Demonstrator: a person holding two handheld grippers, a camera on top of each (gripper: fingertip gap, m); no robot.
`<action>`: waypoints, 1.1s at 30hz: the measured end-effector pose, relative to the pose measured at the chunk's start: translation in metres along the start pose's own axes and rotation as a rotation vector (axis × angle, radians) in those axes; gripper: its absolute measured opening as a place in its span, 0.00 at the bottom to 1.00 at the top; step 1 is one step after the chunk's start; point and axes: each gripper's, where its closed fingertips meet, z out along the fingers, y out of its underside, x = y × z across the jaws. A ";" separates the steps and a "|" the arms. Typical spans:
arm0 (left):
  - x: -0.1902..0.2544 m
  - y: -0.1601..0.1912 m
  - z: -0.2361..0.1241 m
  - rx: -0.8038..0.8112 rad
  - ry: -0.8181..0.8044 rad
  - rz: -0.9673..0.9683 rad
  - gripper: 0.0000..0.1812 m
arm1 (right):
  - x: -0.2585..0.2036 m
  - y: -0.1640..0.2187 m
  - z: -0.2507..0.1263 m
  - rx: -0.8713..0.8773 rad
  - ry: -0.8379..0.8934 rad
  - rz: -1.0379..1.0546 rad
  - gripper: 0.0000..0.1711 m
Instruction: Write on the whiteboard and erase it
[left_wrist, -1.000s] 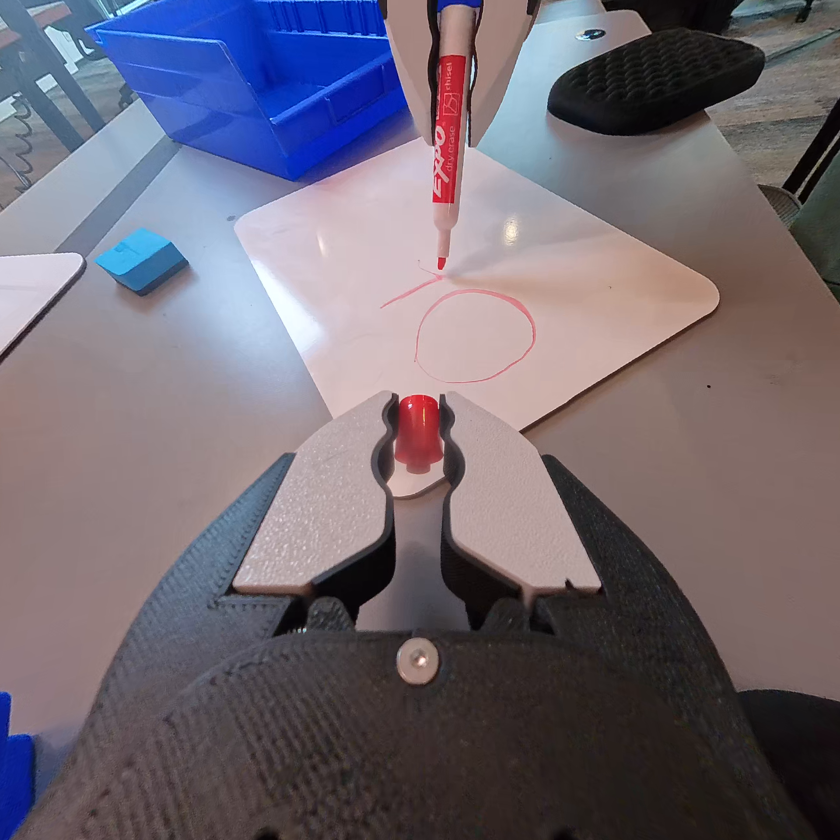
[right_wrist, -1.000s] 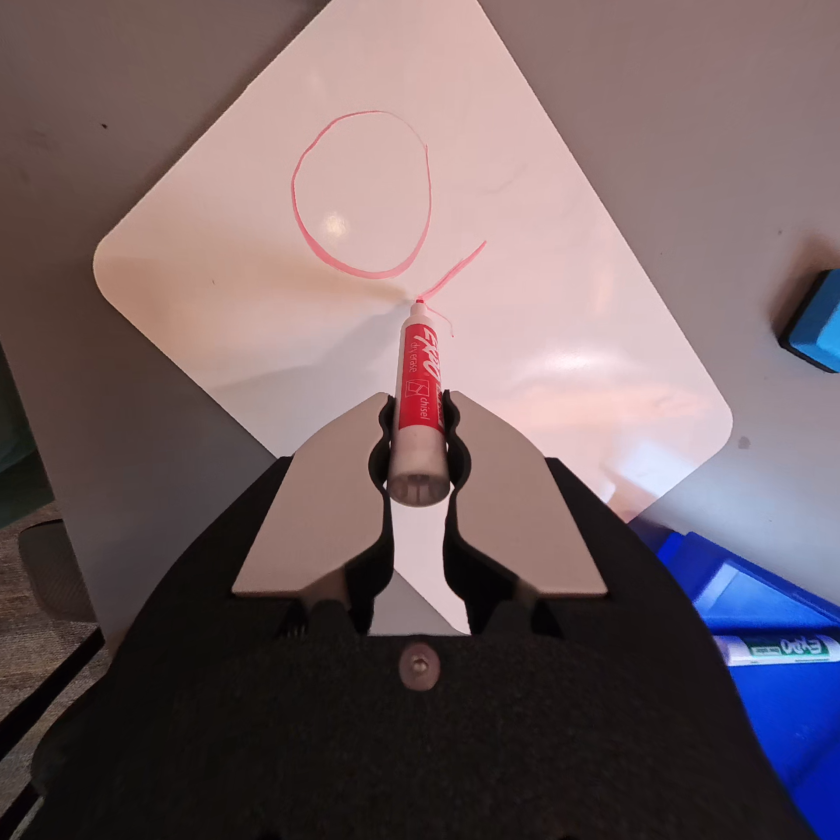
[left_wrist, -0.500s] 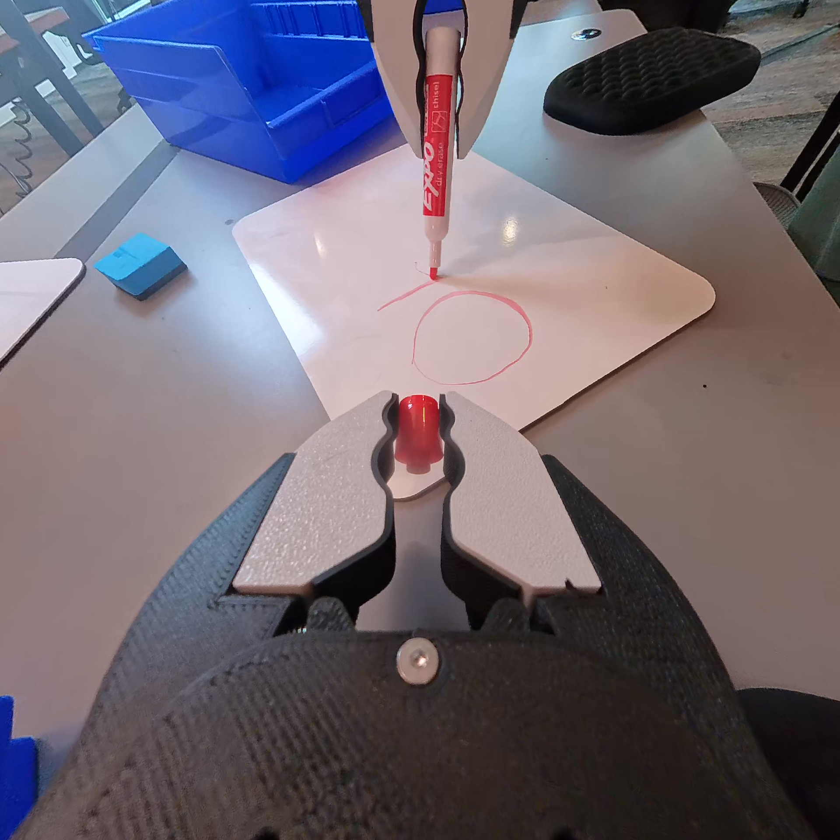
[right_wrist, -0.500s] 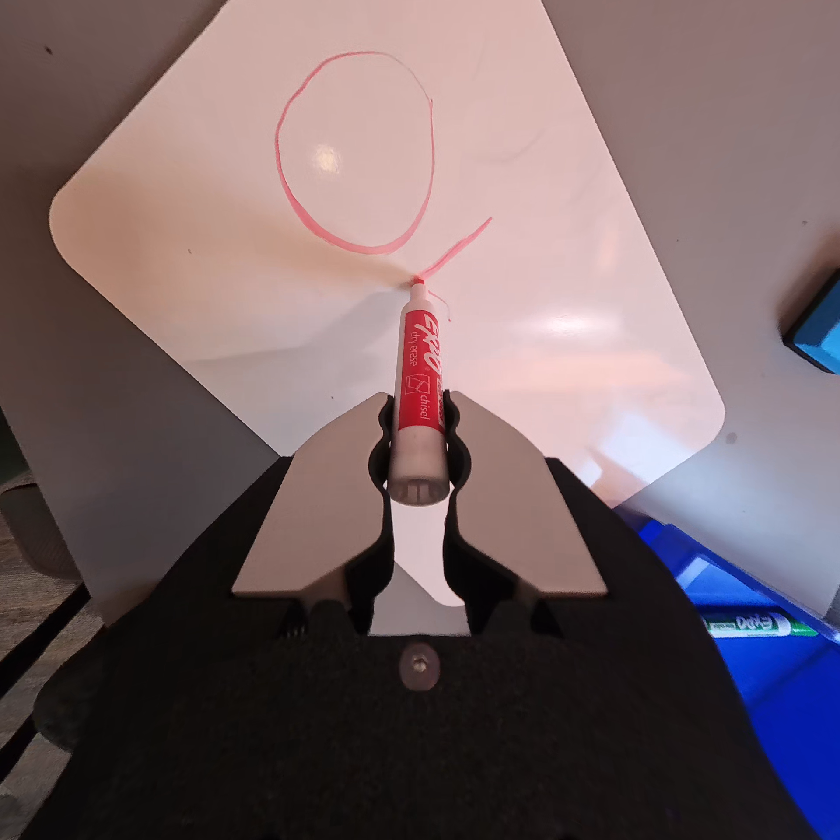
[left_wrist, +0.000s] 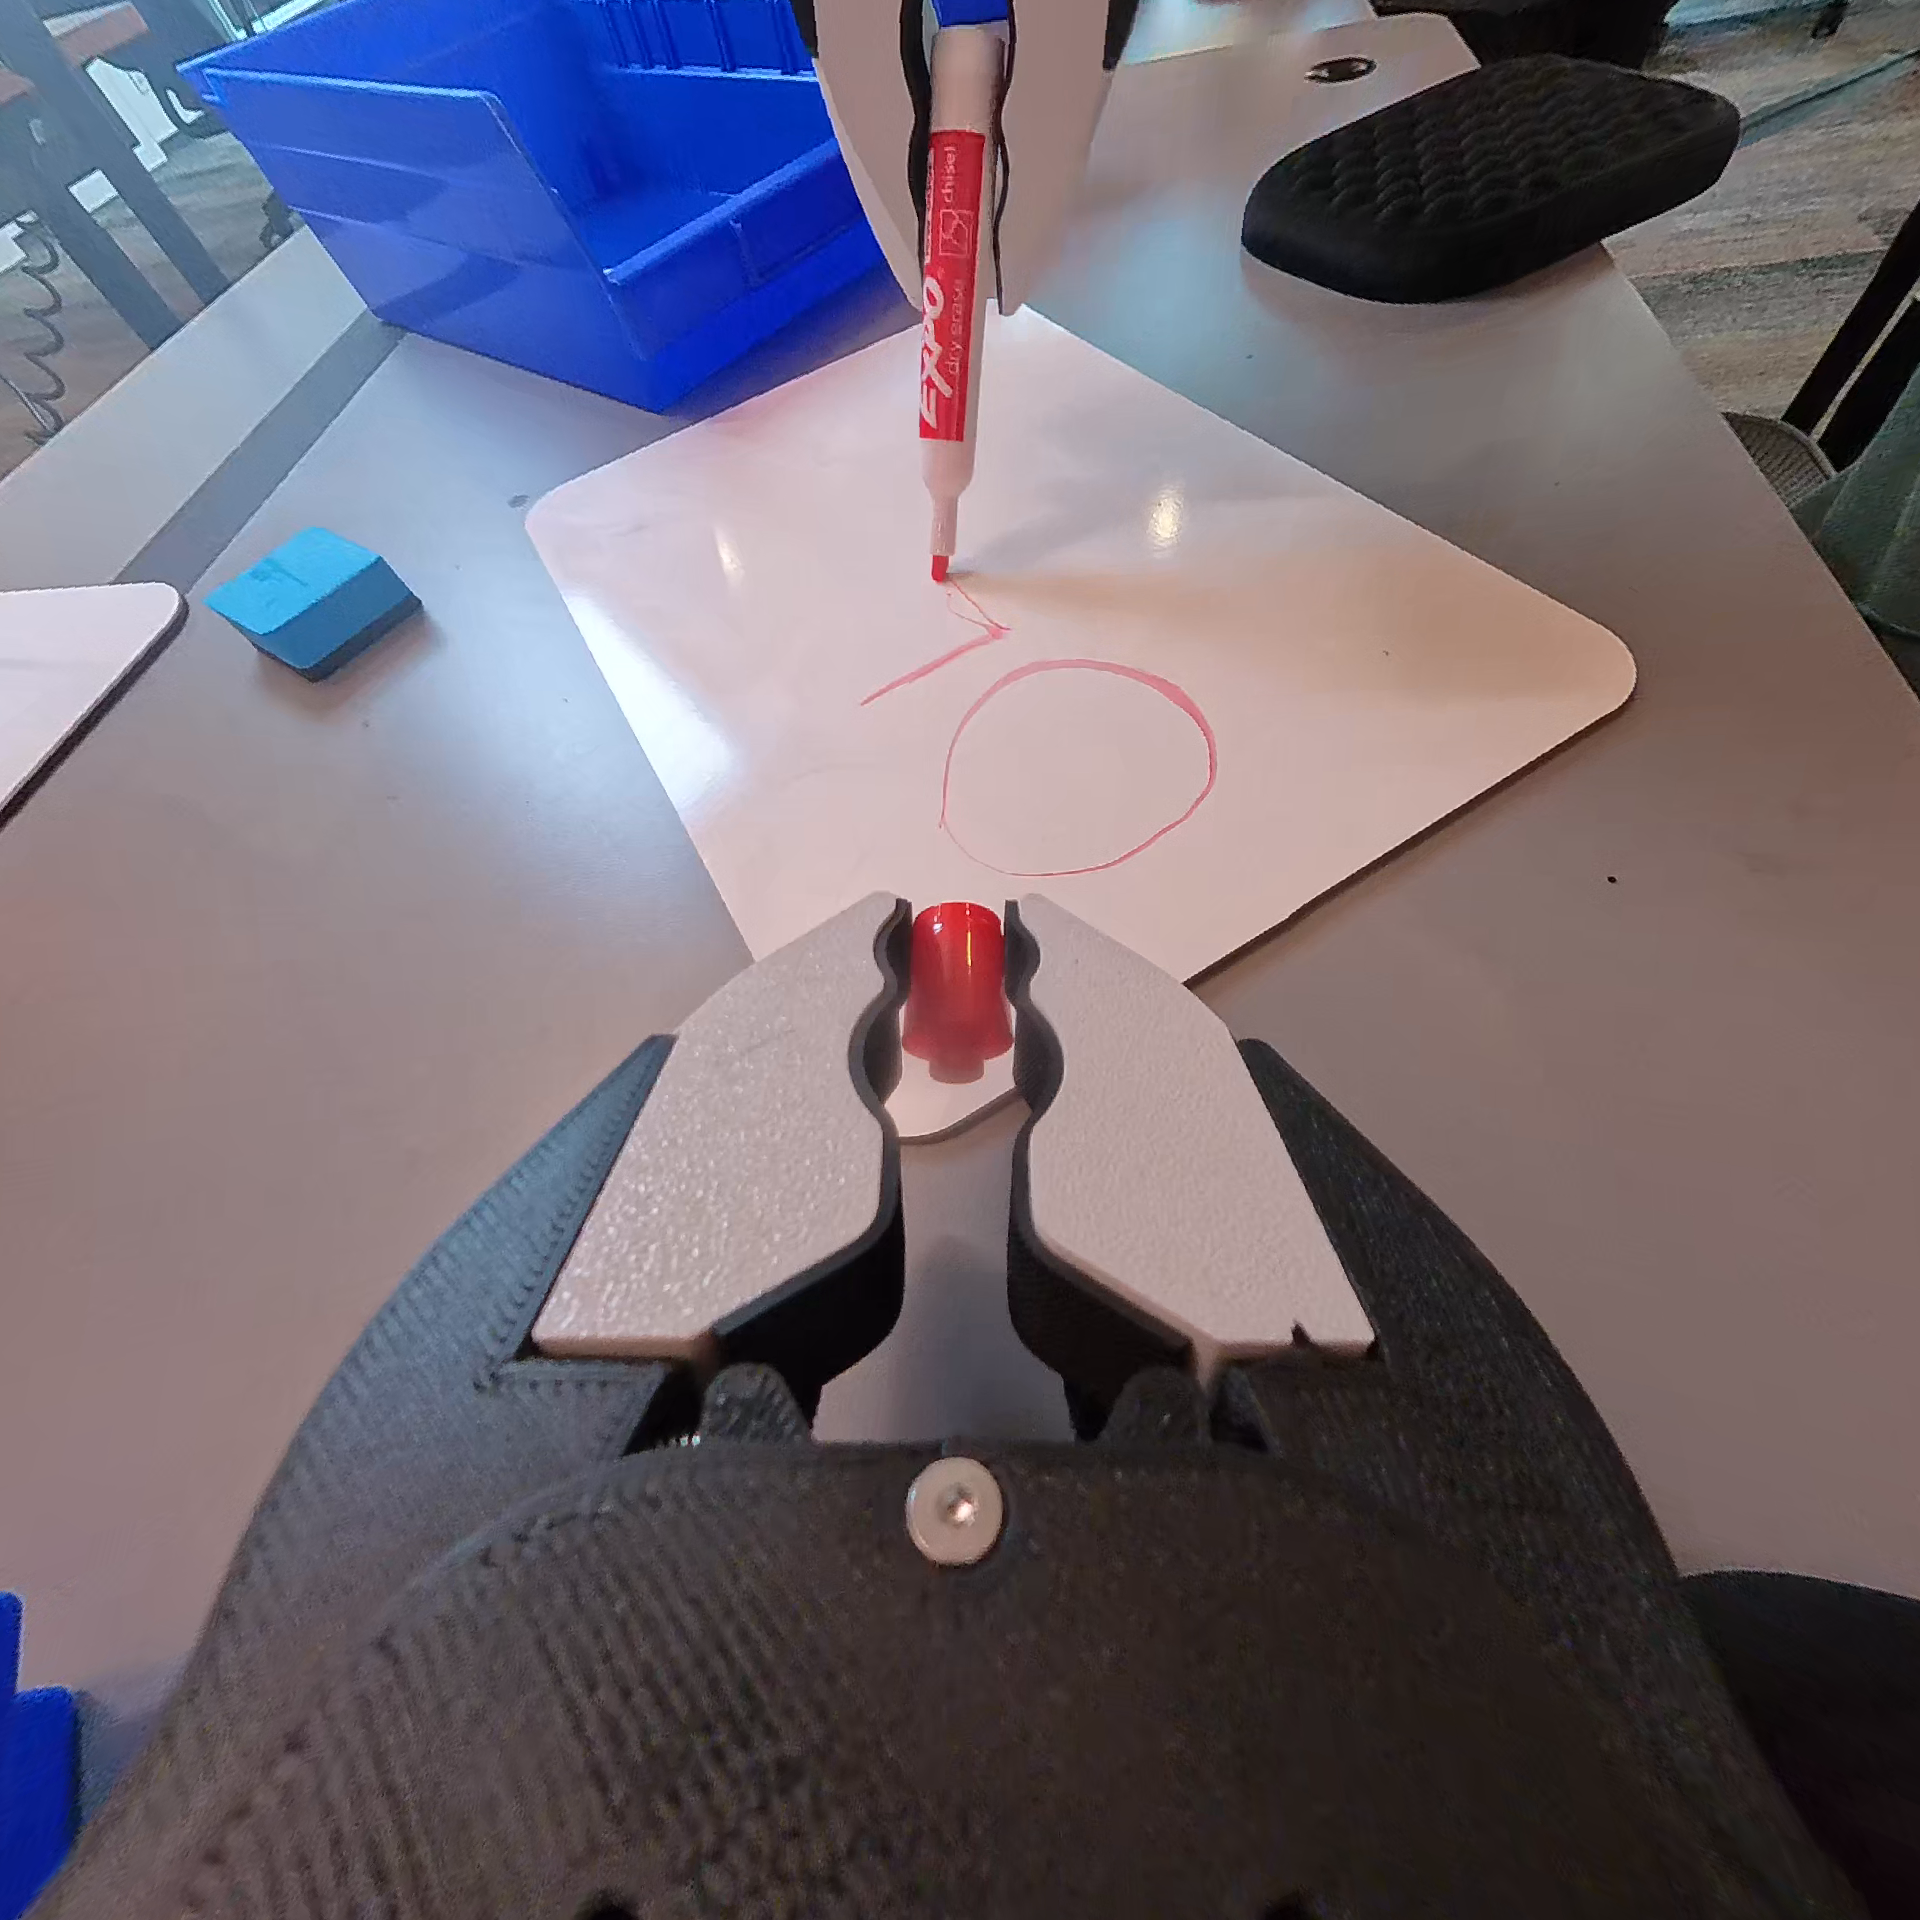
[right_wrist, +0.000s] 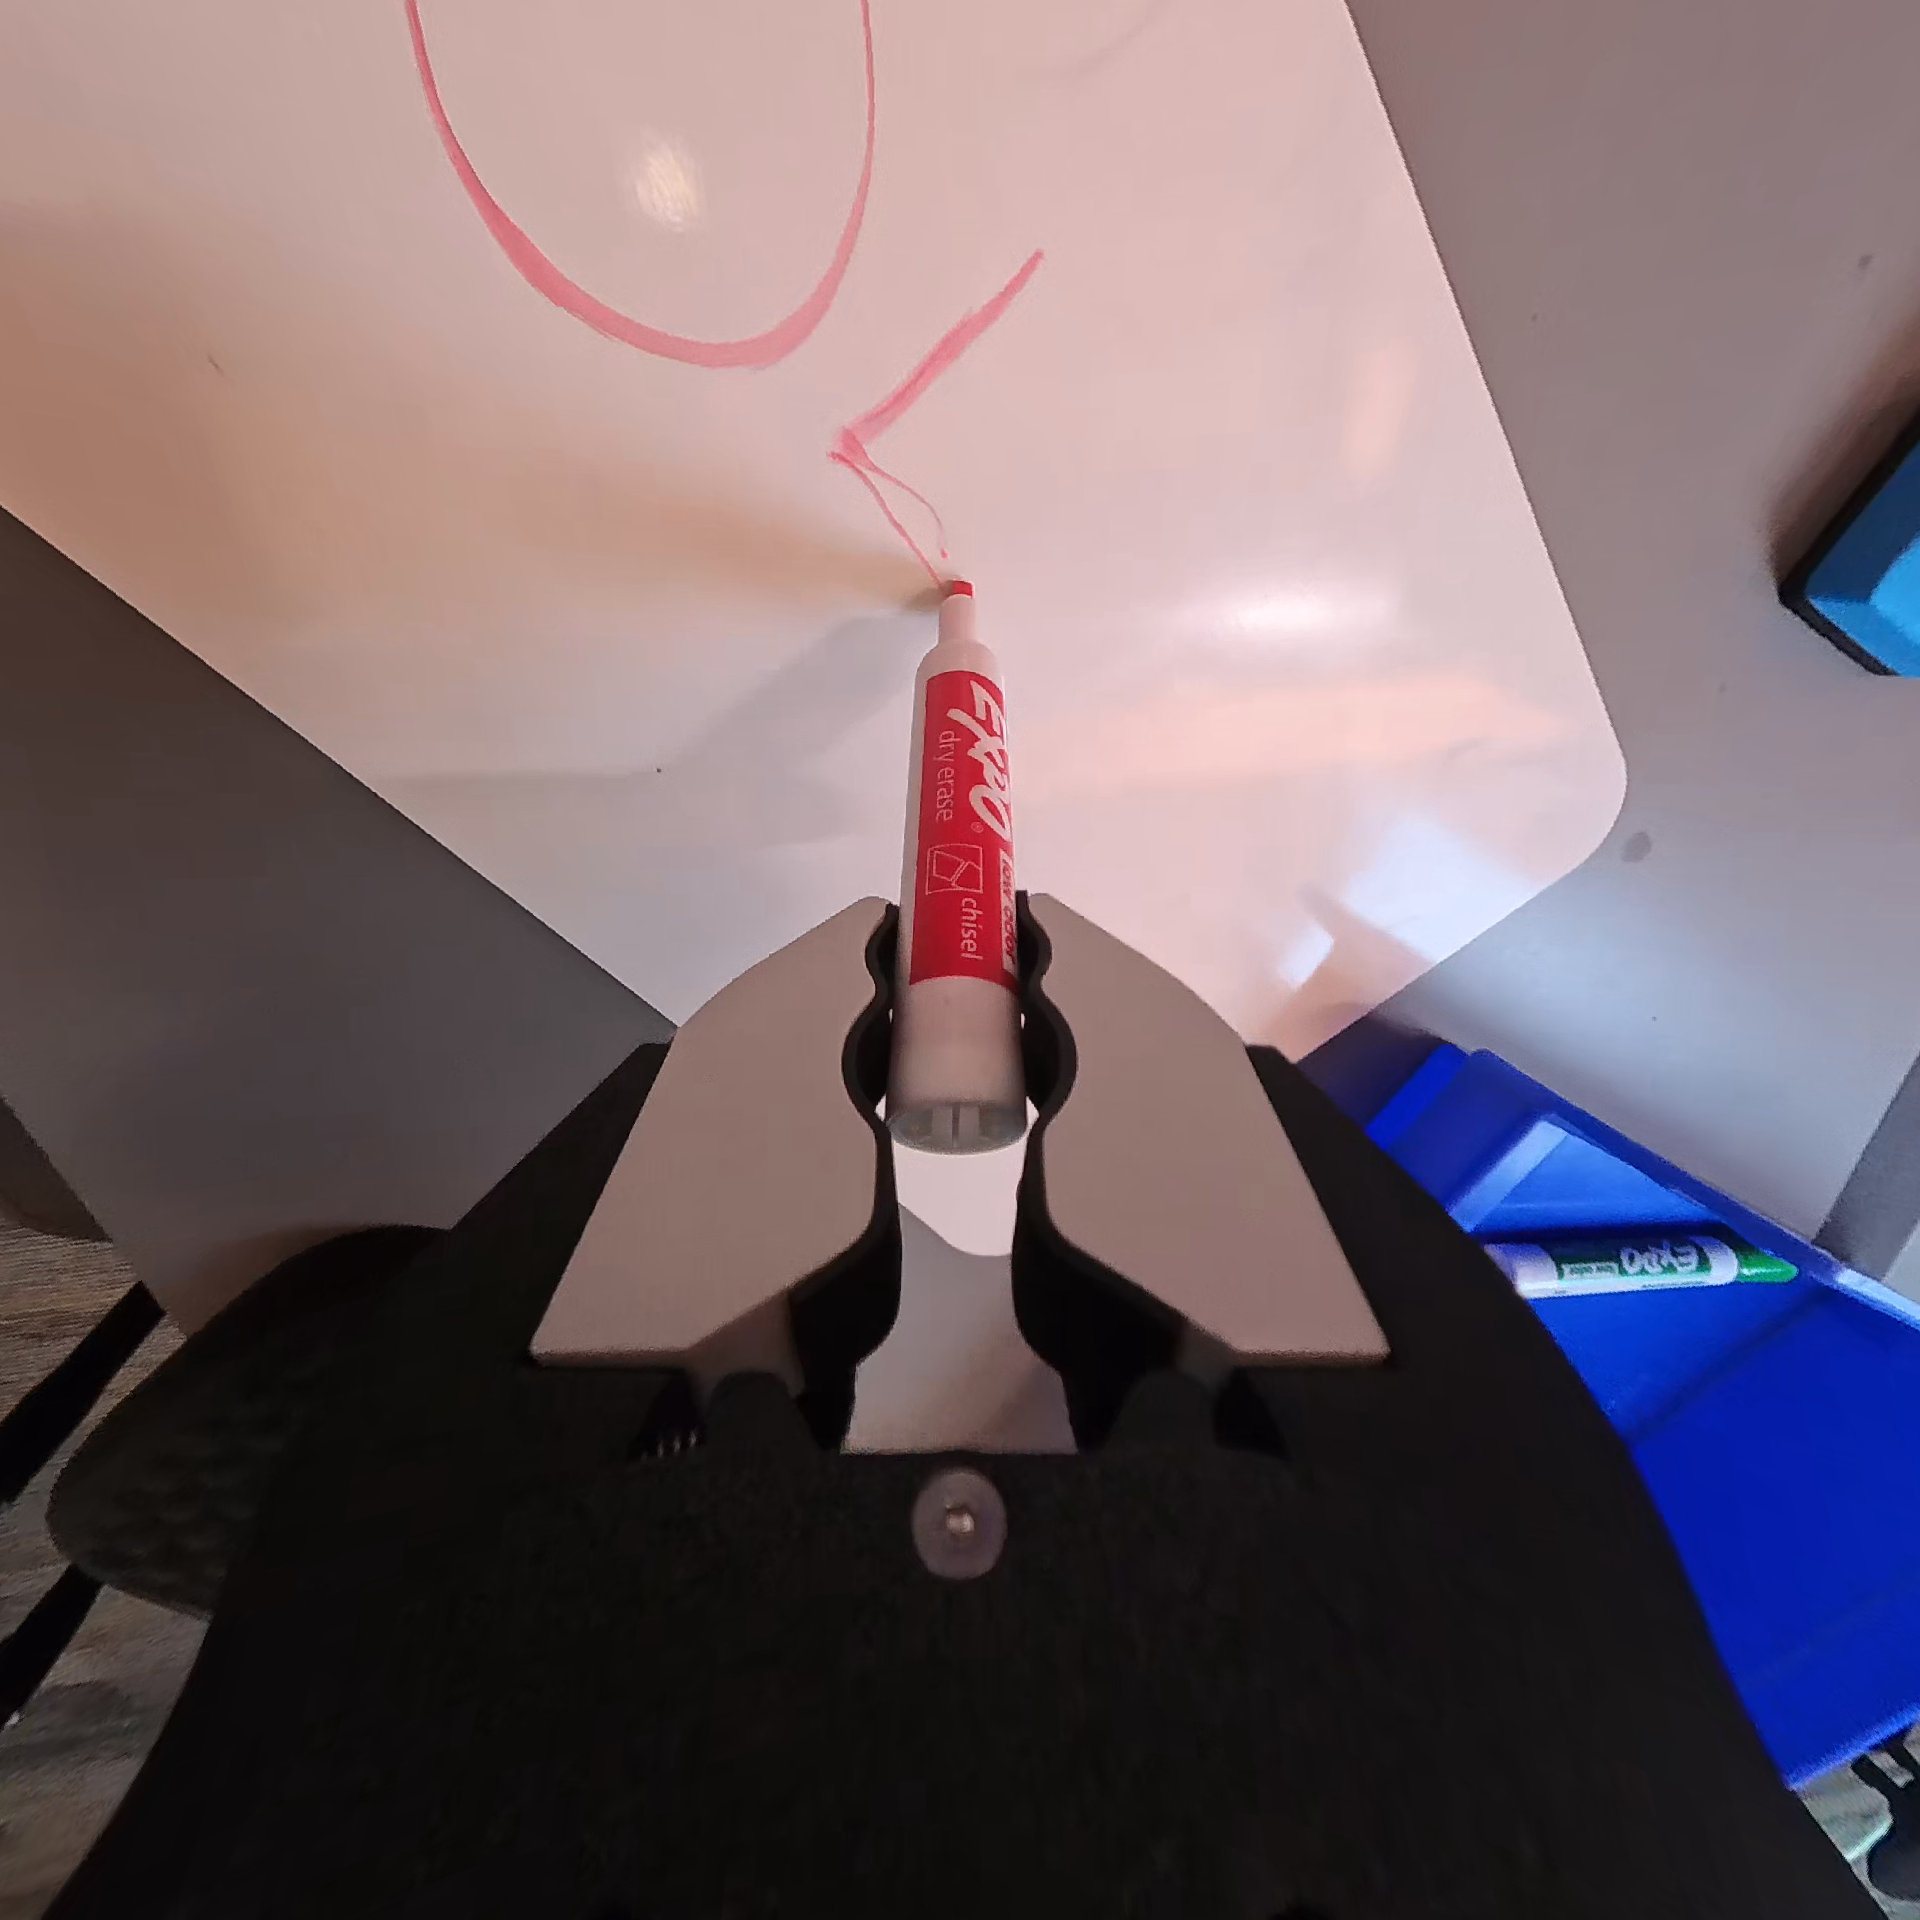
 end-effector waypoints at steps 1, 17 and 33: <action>0.000 0.000 0.000 0.000 0.000 0.000 0.09 | 0.001 0.002 0.000 -0.005 0.003 0.002 0.12; 0.000 -0.001 0.000 0.000 -0.002 0.004 0.09 | 0.028 -0.008 0.006 0.006 0.061 0.007 0.12; 0.002 -0.002 0.000 -0.001 0.000 0.013 0.09 | 0.020 -0.055 0.010 0.069 0.030 -0.091 0.12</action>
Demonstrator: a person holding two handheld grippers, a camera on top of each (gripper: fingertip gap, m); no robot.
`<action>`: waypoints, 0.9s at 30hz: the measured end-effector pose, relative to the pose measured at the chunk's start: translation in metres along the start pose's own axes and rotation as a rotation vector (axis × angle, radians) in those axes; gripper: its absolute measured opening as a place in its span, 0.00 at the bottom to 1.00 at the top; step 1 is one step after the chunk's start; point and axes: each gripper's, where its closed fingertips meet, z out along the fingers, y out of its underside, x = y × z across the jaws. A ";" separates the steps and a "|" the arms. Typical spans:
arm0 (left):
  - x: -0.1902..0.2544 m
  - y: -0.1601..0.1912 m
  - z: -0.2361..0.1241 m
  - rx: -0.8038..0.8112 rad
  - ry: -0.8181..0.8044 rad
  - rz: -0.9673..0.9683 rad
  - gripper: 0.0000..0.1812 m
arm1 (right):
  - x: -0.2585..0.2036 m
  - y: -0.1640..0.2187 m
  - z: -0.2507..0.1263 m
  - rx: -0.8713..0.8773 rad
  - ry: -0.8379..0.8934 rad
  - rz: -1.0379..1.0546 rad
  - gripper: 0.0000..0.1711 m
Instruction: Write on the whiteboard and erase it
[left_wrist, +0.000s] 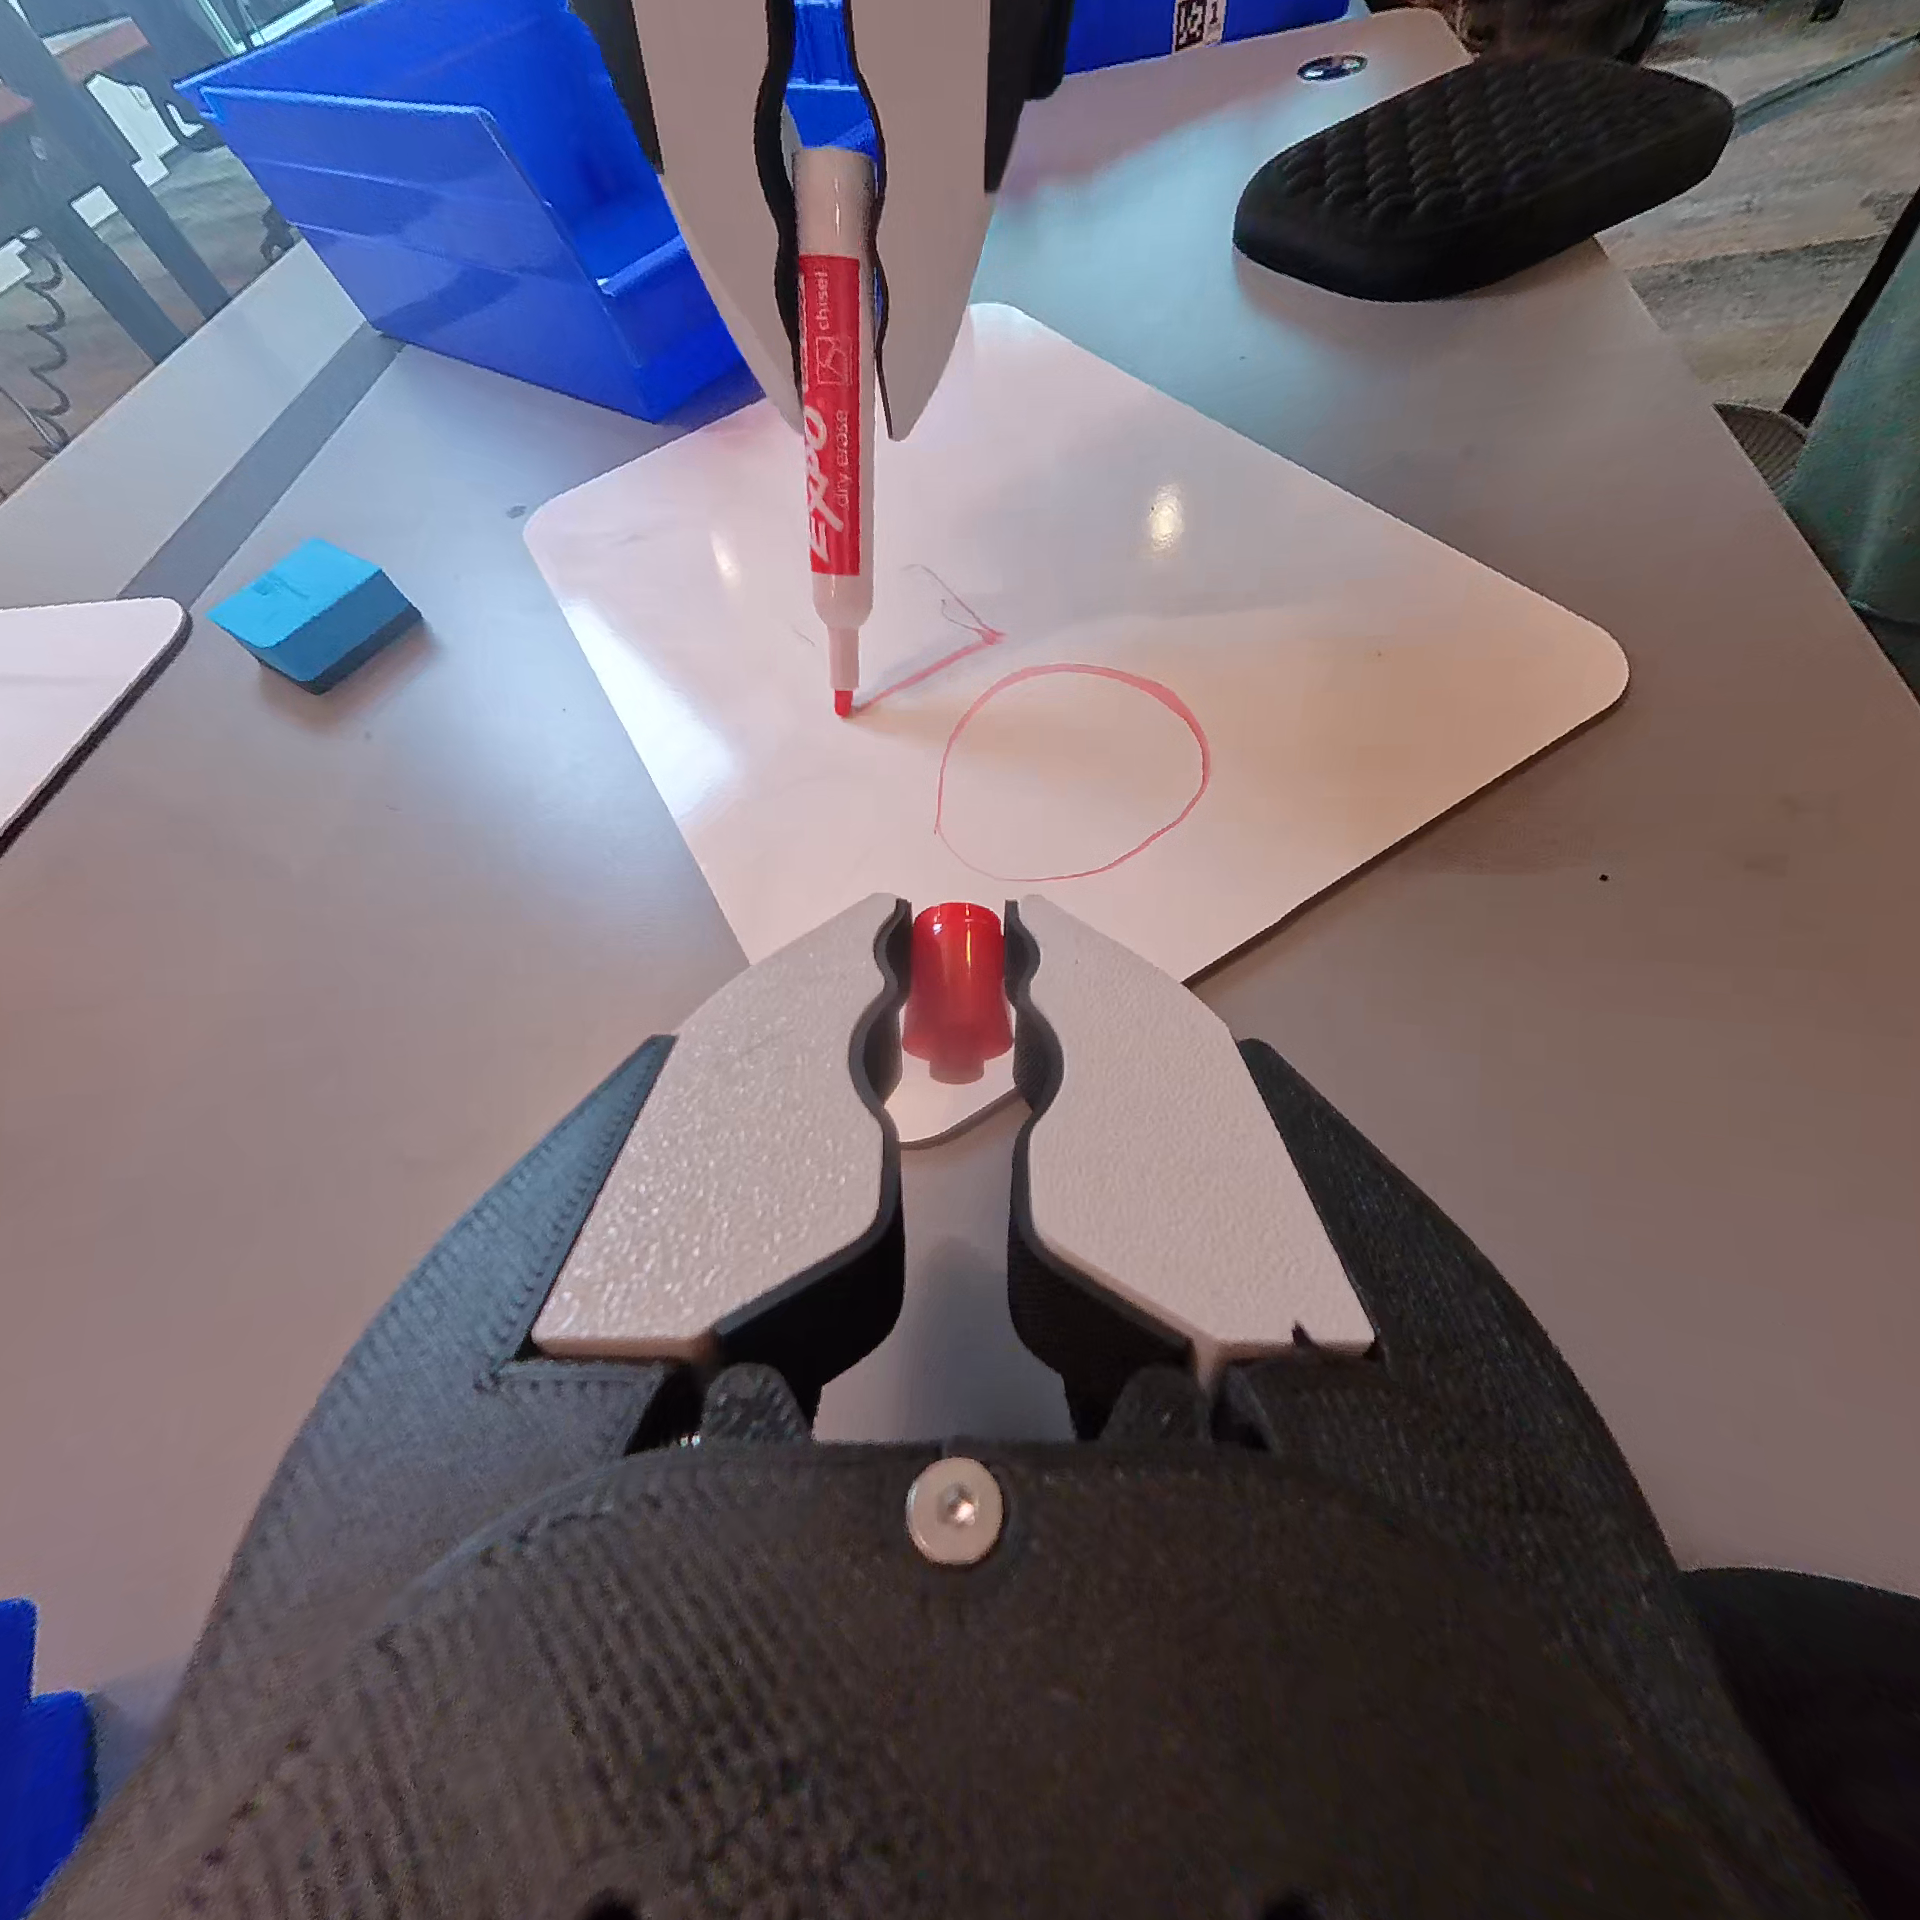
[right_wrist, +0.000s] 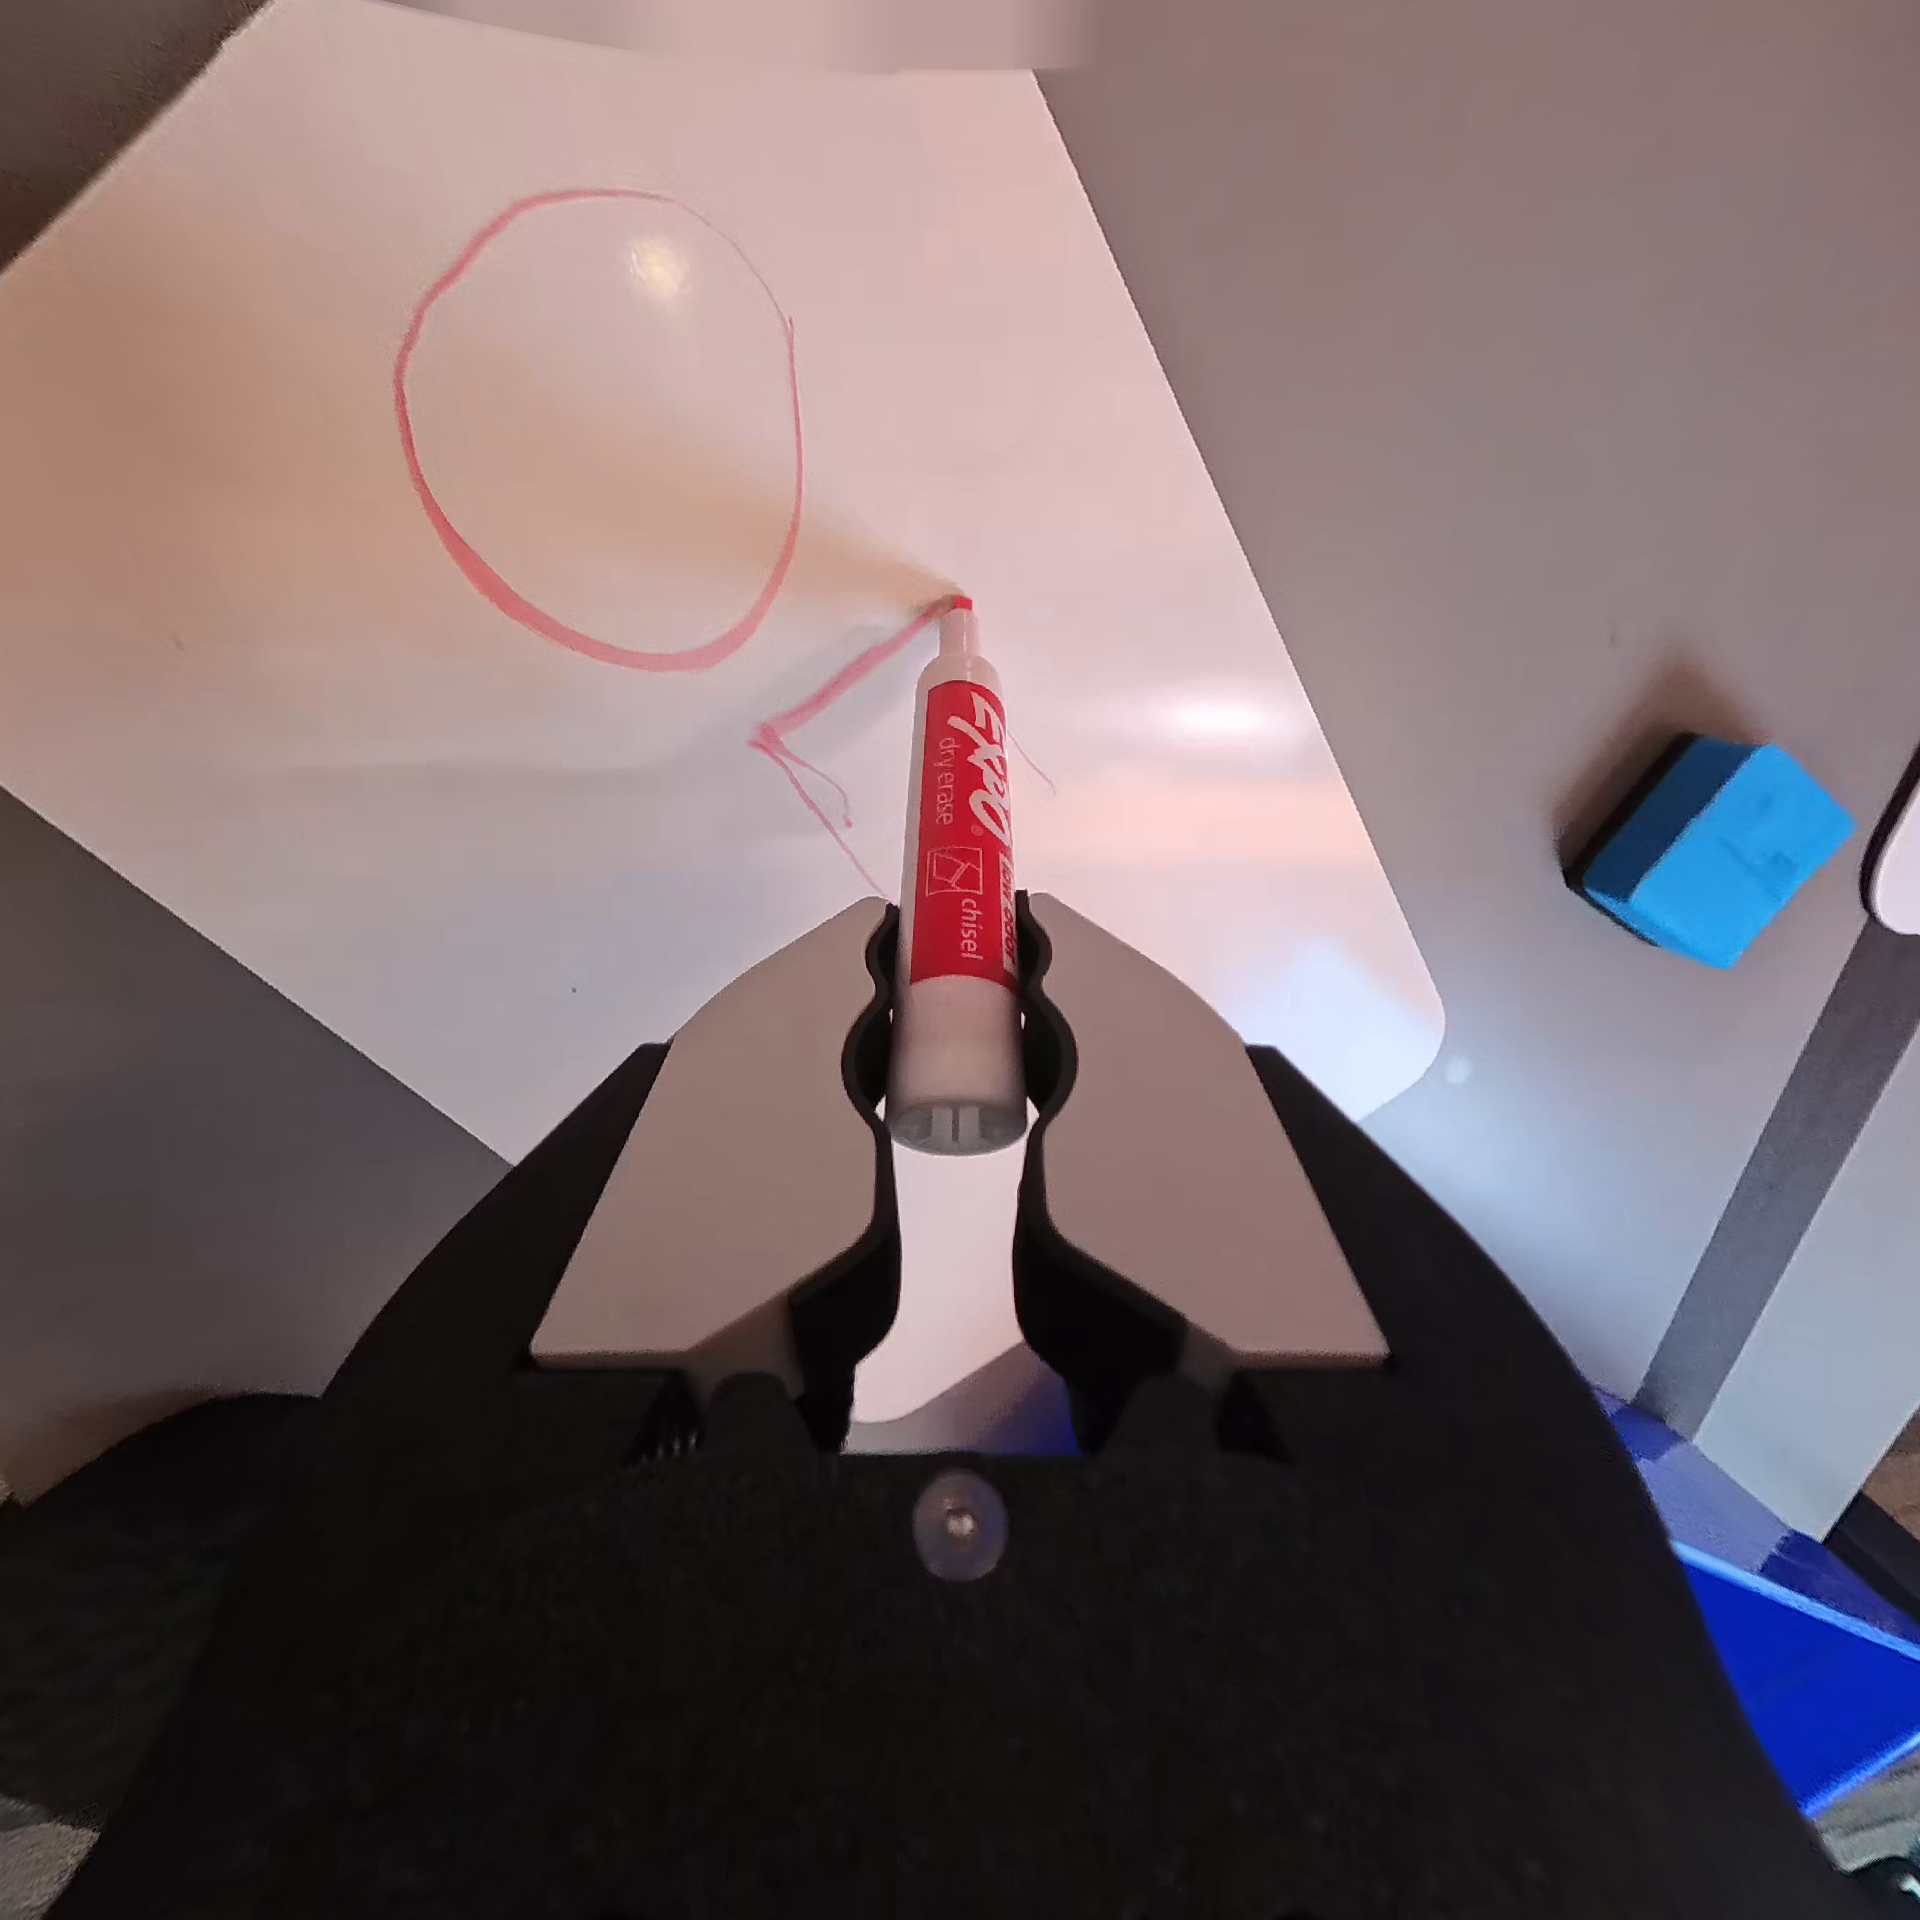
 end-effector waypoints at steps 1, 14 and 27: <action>0.000 0.000 0.000 0.000 -0.001 0.001 0.09 | 0.000 -0.002 0.000 0.007 0.000 -0.001 0.12; 0.001 -0.008 0.000 0.031 -0.012 0.011 0.09 | -0.017 -0.043 -0.032 0.498 -0.059 0.166 0.12; 0.012 -0.011 0.005 0.000 -0.025 0.098 0.09 | -0.053 -0.101 -0.020 0.680 -0.097 0.070 0.12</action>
